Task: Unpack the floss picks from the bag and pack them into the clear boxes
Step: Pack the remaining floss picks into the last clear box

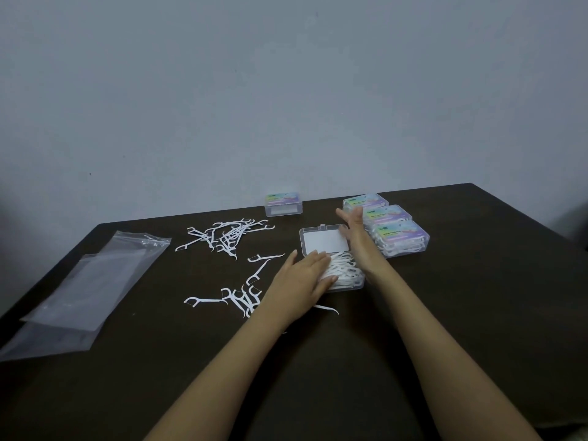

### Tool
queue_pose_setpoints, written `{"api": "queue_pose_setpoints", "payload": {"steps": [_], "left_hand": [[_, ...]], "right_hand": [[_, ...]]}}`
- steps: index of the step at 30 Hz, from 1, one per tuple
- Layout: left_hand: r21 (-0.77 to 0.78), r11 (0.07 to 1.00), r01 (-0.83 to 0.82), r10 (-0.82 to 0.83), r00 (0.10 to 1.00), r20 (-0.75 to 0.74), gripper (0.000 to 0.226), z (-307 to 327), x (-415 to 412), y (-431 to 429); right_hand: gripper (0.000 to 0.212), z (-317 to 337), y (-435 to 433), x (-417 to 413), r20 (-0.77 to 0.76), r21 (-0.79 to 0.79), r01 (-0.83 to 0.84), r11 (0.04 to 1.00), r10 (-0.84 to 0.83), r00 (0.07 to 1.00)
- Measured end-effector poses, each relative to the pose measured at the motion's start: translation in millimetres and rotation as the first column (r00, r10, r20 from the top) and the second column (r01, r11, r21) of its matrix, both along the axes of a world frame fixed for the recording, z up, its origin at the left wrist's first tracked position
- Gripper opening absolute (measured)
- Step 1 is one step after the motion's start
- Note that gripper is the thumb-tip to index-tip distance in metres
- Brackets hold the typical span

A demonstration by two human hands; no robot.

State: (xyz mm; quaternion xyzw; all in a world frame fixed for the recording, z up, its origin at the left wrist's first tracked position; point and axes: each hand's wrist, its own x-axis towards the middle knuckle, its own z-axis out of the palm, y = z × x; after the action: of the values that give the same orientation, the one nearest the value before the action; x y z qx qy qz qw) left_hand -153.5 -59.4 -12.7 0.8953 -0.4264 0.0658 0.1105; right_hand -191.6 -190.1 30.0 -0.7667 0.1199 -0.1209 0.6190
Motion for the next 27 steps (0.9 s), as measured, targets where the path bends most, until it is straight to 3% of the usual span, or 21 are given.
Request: {"api": "queue_pose_setpoints", "payload": {"steps": [3,5,8,11,13,15,17,19,23,27], "left_hand": [[0.007,1.000,0.002,-0.002,1.000,0.013,0.048,1.2,-1.9,0.1],[0.009,1.000,-0.001,0.001,1.000,0.021,0.047,2.3,-3.2,-0.3],[0.005,1.000,-0.008,0.007,0.999,0.034,0.050,3.5,-4.1,0.4],[-0.024,1.000,-0.019,0.019,1.000,0.017,0.056,3.9,-4.1,3.1],[-0.073,0.997,-0.039,0.036,0.999,-0.039,0.052,8.3,-1.2,7.8],[-0.160,0.986,-0.052,0.039,0.996,-0.084,0.046,16.1,3.7,17.2],[-0.195,0.977,-0.081,0.055,0.989,-0.136,0.040,23.7,10.1,31.4],[-0.148,0.980,-0.132,0.101,0.975,-0.200,0.042,29.4,14.7,47.5],[0.013,0.987,-0.158,0.155,0.952,-0.263,0.048,41.1,19.7,74.3],[0.178,0.971,-0.162,0.214,0.920,-0.329,0.050,46.7,24.2,96.5]], "right_hand": [[0.087,1.2,-7.0,-3.1,-0.040,-0.225,-0.010,0.974,0.001,0.999],[0.107,1.0,-12.7,-4.8,-0.049,-0.327,-0.013,0.945,-0.003,0.999],[0.098,0.4,-16.1,-8.5,-0.049,-0.373,-0.010,0.928,-0.010,0.999],[0.104,1.2,-16.4,-14.3,-0.057,-0.397,-0.044,0.917,0.023,0.998],[0.092,2.8,-13.2,-17.4,-0.059,-0.421,-0.087,0.903,0.068,0.996],[0.060,5.5,-7.9,-20.0,-0.032,-0.499,-0.099,0.861,0.096,0.995],[0.035,9.7,-1.5,-21.1,-0.002,-0.646,-0.094,0.757,0.122,0.993],[0.025,12.4,5.9,-22.0,-0.074,-0.773,-0.176,0.610,0.189,0.979],[0.017,10.2,23.8,-24.8,-0.328,-0.875,-0.383,0.296,0.220,0.919],[0.016,1.5,39.6,-24.7,-0.402,-0.897,-0.421,0.136,0.151,0.903]]}}
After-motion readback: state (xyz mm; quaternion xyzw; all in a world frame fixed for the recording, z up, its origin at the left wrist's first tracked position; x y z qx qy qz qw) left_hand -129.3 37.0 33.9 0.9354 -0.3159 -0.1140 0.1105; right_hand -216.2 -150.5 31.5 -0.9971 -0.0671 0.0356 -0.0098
